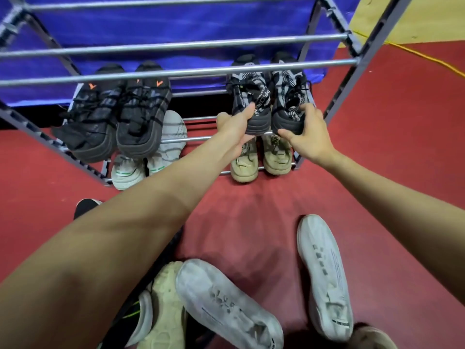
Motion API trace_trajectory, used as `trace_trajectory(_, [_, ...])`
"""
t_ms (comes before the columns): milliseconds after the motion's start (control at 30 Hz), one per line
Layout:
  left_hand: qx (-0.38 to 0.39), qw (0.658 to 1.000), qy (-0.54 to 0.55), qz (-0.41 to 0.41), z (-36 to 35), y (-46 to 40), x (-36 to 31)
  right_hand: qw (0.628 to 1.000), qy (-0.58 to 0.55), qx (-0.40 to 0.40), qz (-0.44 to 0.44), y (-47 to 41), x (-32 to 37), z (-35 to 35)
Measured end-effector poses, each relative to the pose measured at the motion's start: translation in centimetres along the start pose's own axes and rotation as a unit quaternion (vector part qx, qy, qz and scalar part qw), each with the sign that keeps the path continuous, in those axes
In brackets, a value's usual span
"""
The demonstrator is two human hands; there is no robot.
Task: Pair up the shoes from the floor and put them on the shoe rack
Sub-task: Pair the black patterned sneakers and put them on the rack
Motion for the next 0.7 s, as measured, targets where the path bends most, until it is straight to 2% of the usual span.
trace_trajectory(233, [-0.021,0.999,-0.036,0.014,0.0,-0.1,0.3,1.000,0.003,-0.001,0.008,-0.1,0.2,-0.4])
trace_trajectory(333, [-0.064,0.992,-0.111,-0.001,0.5,0.5,0.2,1.000,0.008,-0.001,0.002,0.5,0.6,-0.5])
trace_trajectory(467, [-0.117,0.964,-0.229,-0.068,1.9,2.9,0.5,1.000,0.027,0.002,0.011,3.3,1.4,-1.0])
trace_trajectory(567, [-0.101,0.943,-0.305,-0.089,3.9,5.4,2.4,0.999,0.032,0.021,0.023,7.2,2.1,-1.4])
trace_trajectory(633, [-0.072,0.923,-0.369,-0.083,5.9,7.4,4.7,0.997,0.036,0.056,0.033,10.1,2.4,-2.3])
trace_trajectory(700, [-0.061,0.896,-0.435,-0.072,8.5,9.4,7.4,0.991,0.035,0.126,0.014,13.4,2.5,-4.0])
Point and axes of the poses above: each hand's wrist, its own y-axis away from the middle knuckle, its own z-axis out of the back of the hand, x = y × z, the point moved 4 cm from there along -y, towards the middle knuckle, and after that the axes turned 12 degrees about z, right-handed, at the moved point
